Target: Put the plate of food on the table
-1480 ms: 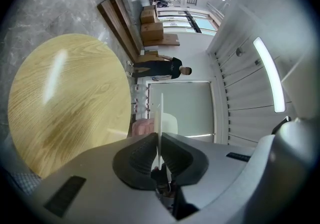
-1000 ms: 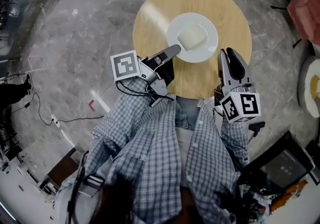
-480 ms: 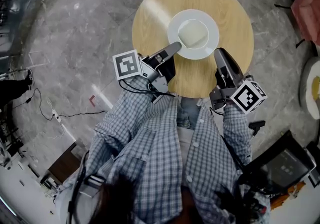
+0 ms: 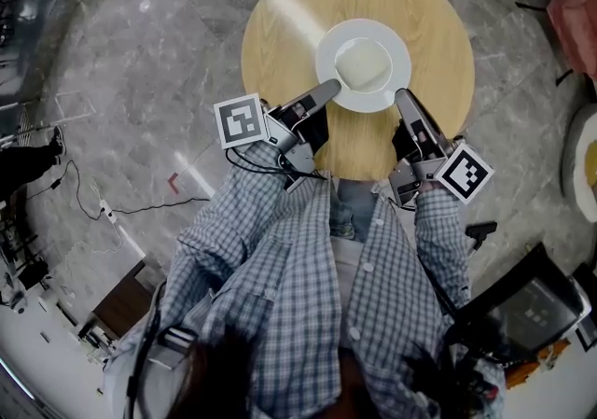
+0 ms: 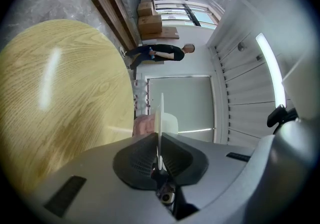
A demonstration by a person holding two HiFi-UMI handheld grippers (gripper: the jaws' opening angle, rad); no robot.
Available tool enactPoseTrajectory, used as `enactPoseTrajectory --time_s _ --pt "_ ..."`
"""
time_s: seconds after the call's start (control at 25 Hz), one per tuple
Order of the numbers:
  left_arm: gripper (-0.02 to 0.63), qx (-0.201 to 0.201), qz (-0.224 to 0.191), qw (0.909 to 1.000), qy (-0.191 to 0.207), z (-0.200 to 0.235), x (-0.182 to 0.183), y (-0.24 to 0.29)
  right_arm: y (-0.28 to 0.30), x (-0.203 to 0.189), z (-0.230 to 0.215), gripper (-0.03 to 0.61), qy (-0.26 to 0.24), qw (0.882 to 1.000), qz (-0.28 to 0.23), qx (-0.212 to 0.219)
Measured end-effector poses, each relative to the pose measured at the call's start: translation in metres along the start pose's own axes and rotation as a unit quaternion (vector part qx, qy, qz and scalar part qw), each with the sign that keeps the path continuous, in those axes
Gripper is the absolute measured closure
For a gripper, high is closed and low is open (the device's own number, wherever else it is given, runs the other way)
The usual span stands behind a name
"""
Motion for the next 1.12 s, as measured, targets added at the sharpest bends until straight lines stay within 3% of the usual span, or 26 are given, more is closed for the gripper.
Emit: enactPoseTrajectory --time_s 0.64,1.12 --pt "0.594 0.024 0.007 0.9996 -0.013 0.029 -0.008 0.009 -0.004 -0.010 -0.027 0.535 0.035 0.999 0.002 -0.018" --pt "0.594 0.066 0.017 0.9976 -0.015 0.061 -0.007 0.022 -0.001 -0.017 -0.055 0.534 0.048 0.997 0.020 -0.064"
Point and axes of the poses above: the fingertips, and each gripper's own axes: y forward along the fingers, z to its left, x out of its top, the point moved 9 cm from there along -y, backward along the fingers, and after that the axes turned 8 degrees about x, right-handed, at the moved point
